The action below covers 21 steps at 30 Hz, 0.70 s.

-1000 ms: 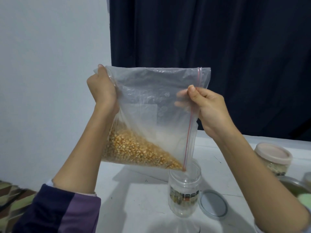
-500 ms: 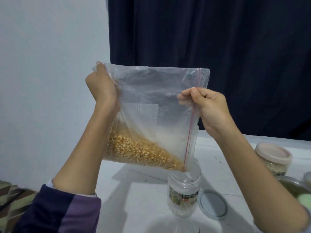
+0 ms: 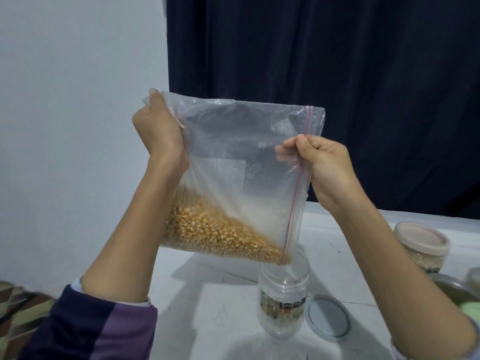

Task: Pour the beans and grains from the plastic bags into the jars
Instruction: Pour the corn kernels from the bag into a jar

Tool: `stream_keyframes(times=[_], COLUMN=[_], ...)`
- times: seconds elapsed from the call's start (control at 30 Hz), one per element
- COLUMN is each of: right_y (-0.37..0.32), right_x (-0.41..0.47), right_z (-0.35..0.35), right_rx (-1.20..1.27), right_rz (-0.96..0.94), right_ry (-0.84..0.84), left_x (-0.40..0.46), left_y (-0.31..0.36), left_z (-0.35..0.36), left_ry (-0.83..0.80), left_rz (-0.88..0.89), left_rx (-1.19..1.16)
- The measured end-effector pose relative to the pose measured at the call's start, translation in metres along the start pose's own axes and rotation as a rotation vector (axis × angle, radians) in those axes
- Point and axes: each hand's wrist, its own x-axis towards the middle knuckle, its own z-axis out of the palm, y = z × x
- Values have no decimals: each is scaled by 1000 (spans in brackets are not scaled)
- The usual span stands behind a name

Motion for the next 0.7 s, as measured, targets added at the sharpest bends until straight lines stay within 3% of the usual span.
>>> stream_keyframes(times=[0.7], right_y=[-4], right_x=[3], right_z=[1], right_rx=[-9], right_rz=[-19], right_ry=[14], left_x=[-3], left_y=[4], left_z=[3], left_ry=[-1], left_rz=[35], left_rx=[-32])
